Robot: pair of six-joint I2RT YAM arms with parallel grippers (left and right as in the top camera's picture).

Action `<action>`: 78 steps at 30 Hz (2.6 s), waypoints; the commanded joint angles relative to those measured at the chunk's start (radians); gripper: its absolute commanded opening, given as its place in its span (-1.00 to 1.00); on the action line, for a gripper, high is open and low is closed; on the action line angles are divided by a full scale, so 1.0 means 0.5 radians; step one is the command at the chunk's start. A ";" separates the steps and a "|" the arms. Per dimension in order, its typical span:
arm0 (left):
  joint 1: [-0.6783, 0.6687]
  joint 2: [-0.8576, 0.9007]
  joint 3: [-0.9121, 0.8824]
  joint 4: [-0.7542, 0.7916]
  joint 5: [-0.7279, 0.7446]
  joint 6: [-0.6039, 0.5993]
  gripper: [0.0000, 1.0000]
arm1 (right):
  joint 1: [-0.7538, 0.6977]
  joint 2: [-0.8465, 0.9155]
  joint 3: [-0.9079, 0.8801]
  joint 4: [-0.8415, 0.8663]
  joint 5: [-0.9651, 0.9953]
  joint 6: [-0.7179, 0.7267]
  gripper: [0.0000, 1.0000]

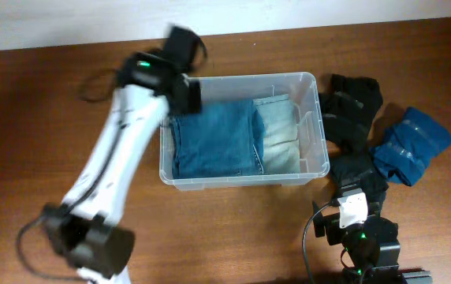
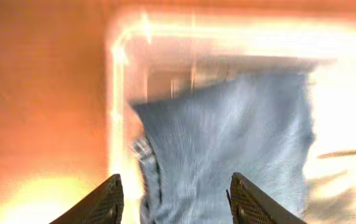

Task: Pack container
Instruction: 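Withdraw the left gripper to the left side of the table, then grasp the teal folded item with the right gripper and place in box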

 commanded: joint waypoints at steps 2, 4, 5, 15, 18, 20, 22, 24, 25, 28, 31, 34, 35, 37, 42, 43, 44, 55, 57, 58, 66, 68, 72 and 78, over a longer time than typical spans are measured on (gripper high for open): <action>-0.007 -0.085 0.039 0.002 -0.056 0.089 0.10 | -0.012 -0.011 -0.010 0.003 -0.006 0.016 0.96; -0.006 0.023 -0.053 0.023 -0.056 0.086 0.10 | -0.012 -0.011 -0.010 0.003 -0.006 0.016 0.97; -0.006 0.081 -0.104 0.048 -0.057 0.086 0.10 | -0.013 -0.011 -0.010 0.003 -0.006 0.016 0.97; -0.009 0.772 -0.308 0.105 0.024 0.072 0.11 | -0.012 -0.011 -0.010 0.003 -0.006 0.016 0.97; 0.002 0.809 -0.304 0.086 0.037 0.072 0.04 | -0.013 -0.011 -0.010 0.003 -0.006 0.016 0.97; 0.008 0.793 -0.264 0.050 0.037 0.073 0.04 | -0.012 -0.011 -0.010 0.003 -0.006 0.016 0.97; 0.013 0.765 -0.179 -0.014 0.037 0.073 0.04 | -0.012 -0.011 -0.010 0.003 -0.006 0.016 0.97; 0.013 0.710 -0.045 -0.108 0.037 0.095 0.04 | -0.012 -0.011 -0.010 0.003 -0.006 0.016 0.97; 0.013 0.684 0.014 -0.146 0.037 0.117 0.04 | -0.013 -0.011 -0.010 0.003 -0.006 0.016 0.97; 0.014 0.568 0.344 -0.337 0.024 0.181 0.13 | -0.012 -0.011 -0.010 0.003 -0.006 0.016 0.97; 0.041 0.452 0.733 -0.547 -0.050 0.186 0.45 | -0.012 -0.011 -0.010 0.003 -0.006 0.016 0.97; 0.099 0.326 1.140 -0.748 -0.131 0.186 0.89 | -0.012 -0.011 -0.010 0.003 -0.006 0.016 0.97; 0.129 0.289 1.244 -0.801 -0.150 0.186 0.94 | -0.013 -0.011 -0.010 0.003 -0.006 0.016 0.97; 0.206 0.206 1.393 -0.825 -0.129 0.243 0.98 | -0.013 -0.011 -0.010 0.003 -0.006 0.016 0.97; 0.491 -0.120 1.464 -0.824 -0.123 0.252 0.99 | -0.012 -0.011 -0.010 0.003 -0.006 0.016 0.97; 0.561 -0.184 1.463 -0.824 -0.125 0.253 0.99 | -0.013 -0.011 -0.010 0.003 -0.006 0.016 0.97; 0.630 -0.240 1.463 -0.824 -0.129 0.253 0.99 | -0.012 -0.011 -0.010 0.003 -0.006 0.016 0.97; 1.073 -0.651 1.463 -0.824 -0.129 0.253 0.99 | -0.011 -0.011 -0.011 0.595 -0.864 0.421 0.97; 1.073 -0.687 1.463 -0.824 -0.129 0.253 0.99 | -0.011 -0.003 -0.007 0.809 -1.053 0.638 0.97; 1.073 -0.705 1.463 -0.824 -0.128 0.253 0.99 | -0.011 0.008 0.008 0.907 -1.088 0.765 0.97; 1.073 -0.772 1.463 -0.824 -0.128 0.253 0.99 | -0.011 0.485 0.630 0.835 -0.972 0.883 0.97; 1.073 -0.777 1.463 -0.824 -0.128 0.253 0.99 | -0.011 0.760 0.913 0.610 -0.849 0.787 0.97; 1.073 -0.778 1.463 -0.824 -0.128 0.253 0.99 | -0.011 1.380 1.517 0.143 -0.709 0.544 0.97; 1.073 -0.778 1.463 -0.824 -0.128 0.253 0.99 | -0.042 2.090 2.217 -0.414 -0.634 0.385 0.97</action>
